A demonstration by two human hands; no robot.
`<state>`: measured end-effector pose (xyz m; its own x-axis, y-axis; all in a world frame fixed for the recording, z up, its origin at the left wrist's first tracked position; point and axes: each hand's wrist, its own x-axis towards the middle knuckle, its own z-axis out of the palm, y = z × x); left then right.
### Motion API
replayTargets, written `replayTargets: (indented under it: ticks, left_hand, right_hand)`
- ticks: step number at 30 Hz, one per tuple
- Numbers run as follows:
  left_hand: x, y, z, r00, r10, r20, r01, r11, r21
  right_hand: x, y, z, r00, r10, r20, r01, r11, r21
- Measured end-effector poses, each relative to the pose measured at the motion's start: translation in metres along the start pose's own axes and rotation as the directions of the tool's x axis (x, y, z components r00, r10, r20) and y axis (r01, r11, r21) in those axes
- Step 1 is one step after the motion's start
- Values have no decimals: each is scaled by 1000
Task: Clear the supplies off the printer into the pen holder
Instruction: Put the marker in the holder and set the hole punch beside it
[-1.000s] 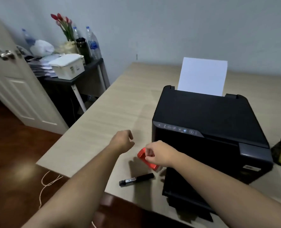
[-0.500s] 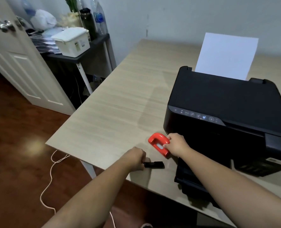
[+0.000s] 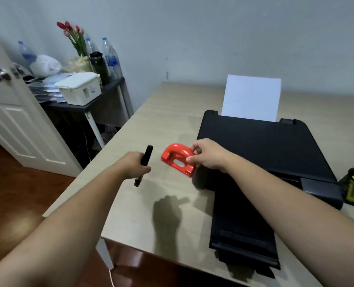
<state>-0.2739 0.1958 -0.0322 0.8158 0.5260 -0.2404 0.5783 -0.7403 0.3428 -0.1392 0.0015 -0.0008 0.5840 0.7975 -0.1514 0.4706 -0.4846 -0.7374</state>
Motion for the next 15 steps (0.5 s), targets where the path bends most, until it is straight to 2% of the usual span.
replayTargets:
  ticks: [4,7,11,15]
  left_hand:
    - [19,55,-34,984,105,-142,-120,987,-103]
    - [33,119,-42,943,240,-230,-275,952,-134]
    - [41,223,-29,857,457,-238,-495,859,-131]
    - [32,313,-1,800,573,-178,-599,777,-192]
  right_hand:
    - [-15,8,-60,988,7,-155,9,995,104]
    - [-36,38,-107,959,92,-267,-46,984,174]
    - [-84,94,-167,896,211,-390,-121,963,243]
    - [-143,140,-211,836,318,-447,-181,929,321]
